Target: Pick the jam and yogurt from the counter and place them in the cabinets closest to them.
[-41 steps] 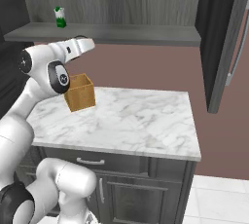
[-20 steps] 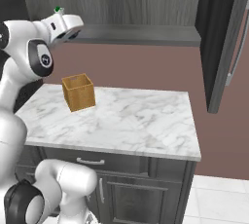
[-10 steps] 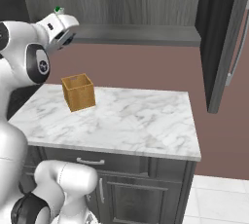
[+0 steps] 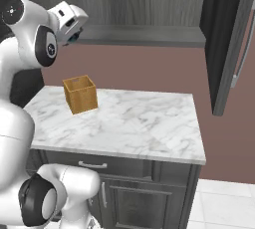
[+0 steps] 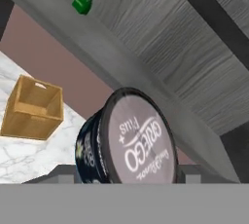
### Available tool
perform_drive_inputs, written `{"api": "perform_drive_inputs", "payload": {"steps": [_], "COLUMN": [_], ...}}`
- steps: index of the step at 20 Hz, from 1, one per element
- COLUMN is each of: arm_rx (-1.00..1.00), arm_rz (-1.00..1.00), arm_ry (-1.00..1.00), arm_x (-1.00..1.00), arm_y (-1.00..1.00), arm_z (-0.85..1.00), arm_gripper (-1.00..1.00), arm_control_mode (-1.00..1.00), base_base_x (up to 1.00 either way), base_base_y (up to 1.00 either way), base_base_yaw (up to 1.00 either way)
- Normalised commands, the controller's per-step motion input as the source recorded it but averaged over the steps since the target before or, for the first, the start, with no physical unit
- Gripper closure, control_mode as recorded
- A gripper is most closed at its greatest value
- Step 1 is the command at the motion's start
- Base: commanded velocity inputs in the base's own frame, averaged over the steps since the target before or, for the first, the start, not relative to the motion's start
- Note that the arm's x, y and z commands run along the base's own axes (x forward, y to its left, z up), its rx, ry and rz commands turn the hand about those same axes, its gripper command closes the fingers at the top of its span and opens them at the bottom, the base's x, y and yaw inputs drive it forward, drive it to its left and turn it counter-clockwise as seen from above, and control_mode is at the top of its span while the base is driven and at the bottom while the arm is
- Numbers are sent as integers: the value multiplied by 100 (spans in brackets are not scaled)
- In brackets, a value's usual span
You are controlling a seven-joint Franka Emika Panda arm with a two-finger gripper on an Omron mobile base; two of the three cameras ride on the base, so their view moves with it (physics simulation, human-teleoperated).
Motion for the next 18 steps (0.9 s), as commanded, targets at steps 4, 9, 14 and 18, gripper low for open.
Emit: {"api": "perform_drive_inputs", "payload": {"steps": [4, 9, 14, 18], "arm_rx": [0, 0, -3, -8], "arm_rz": [0, 0, -6, -6], "arm_ry": [3, 0, -6, -9], "arm_x": [2, 1, 18, 15], "arm_y": [-6, 0, 7, 5], "arm_z": [12, 0, 0, -12], "arm_gripper": [100, 100, 100, 100], "arm_control_mode": [-100, -100, -100, -100], "base_base_x": [0, 0, 0, 0], "base_base_y": [0, 0, 0, 0], "base_base_yaw": [0, 0, 0, 0]}}
